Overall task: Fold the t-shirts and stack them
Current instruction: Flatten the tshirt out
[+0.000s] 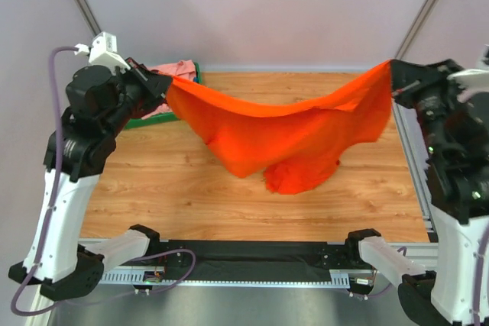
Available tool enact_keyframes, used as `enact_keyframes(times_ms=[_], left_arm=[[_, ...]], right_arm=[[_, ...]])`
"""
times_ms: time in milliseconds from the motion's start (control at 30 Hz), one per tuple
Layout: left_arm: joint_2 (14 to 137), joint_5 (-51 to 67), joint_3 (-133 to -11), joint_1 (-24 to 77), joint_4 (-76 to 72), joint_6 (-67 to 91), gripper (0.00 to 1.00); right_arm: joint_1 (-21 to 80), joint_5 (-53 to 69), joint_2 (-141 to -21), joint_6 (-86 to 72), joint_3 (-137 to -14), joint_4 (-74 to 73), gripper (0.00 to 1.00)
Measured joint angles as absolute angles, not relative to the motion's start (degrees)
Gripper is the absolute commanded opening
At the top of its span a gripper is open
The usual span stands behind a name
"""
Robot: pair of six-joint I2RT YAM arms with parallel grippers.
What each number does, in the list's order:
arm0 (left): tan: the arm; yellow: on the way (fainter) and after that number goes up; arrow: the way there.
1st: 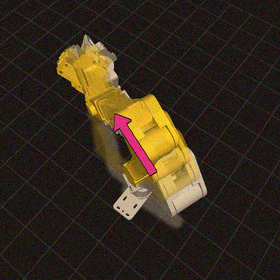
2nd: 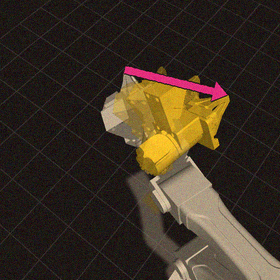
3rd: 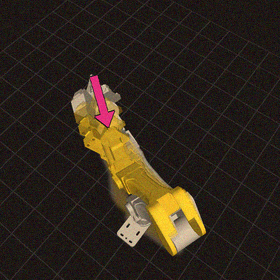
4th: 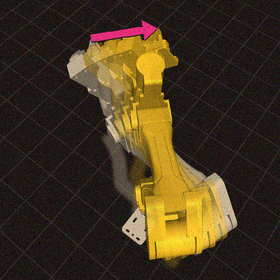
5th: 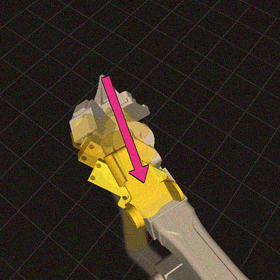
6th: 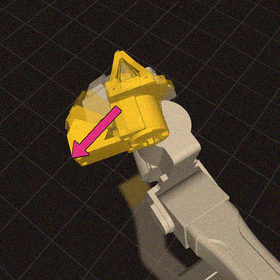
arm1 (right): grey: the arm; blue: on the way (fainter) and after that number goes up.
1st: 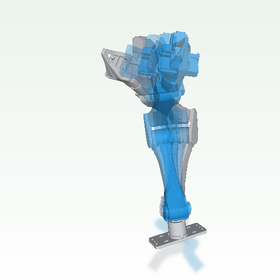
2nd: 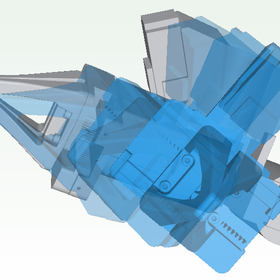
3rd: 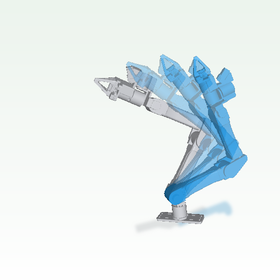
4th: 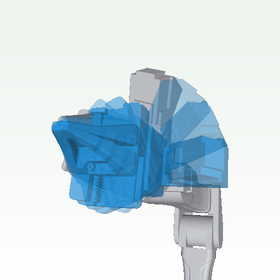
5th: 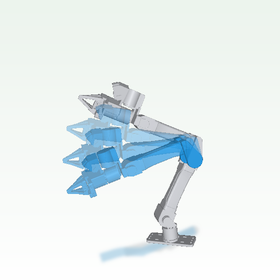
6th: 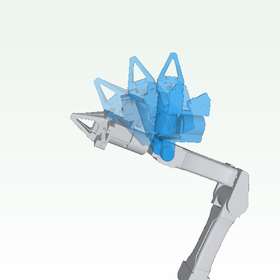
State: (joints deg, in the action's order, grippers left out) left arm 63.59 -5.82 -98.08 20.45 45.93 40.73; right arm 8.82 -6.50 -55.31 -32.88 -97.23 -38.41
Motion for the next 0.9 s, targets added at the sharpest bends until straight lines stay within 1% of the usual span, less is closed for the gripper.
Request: enact_keyframes(times_ms=[200, 367, 433, 533, 633, 733, 800, 833, 867, 900], left_arm=[[57.93, -5.3, -98.91, 27.07, 43.48, 43.72, 0.0], [55.48, -1.28, -98.96, 28.56, 41.36, 45.52, 0.0], [55.0, -0.1, -99.35, 29.06, 40.58, 45.71, 0.0], [56.64, -0.43, -102.52, 29.71, 40.97, 44.6, 0.0], [61.23, -2.48, -109.32, 29.76, 42.65, 42.76, 0.0], [66.22, -6.02, -113.4, 29.98, 42.3, 40.23, 0.0], [71.64, -8.12, -119.98, 29.93, 46.41, 38.79, 0.0], [75.44, -8.64, -126.02, 29.93, 49.32, 38.22, 0.0], [78.63, -9.08, -130.04, 29.93, 49.82, 37.67, 0.0], [80.55, -9.65, -131.44, 29.98, 49.23, 36.99, 0.0]], right_arm=[[8.82, -16.56, -50.94, -29.39, -114.3, -47.94, 0.0], [8.82, -21.58, -47.79, -27.16, -124.84, -53.76, 0.0], [8.82, -22.81, -46.17, -25.85, -125.4, -54.17, 0.0], [9.15, -22.44, -44.36, -23.92, -122.61, -52.8, 0.0], [9.43, -20.12, -47.51, -23.46, -124.51, -53.67, 0.0], [9.63, -17.93, -49.04, -22.81, -119.13, -47.81, 0.0], [9.67, -16.25, -52.34, -22.61, -119.0, -49.1, 0.0], [9.74, -15.25, -54.22, -22.57, -119.92, -49.25, 0.0], [9.74, -14.15, -56.45, -22.31, -121.12, -48.88, 0.0], [9.74, -13.63, -58.0, -21.87, -121.84, -48.45, 0.0]])
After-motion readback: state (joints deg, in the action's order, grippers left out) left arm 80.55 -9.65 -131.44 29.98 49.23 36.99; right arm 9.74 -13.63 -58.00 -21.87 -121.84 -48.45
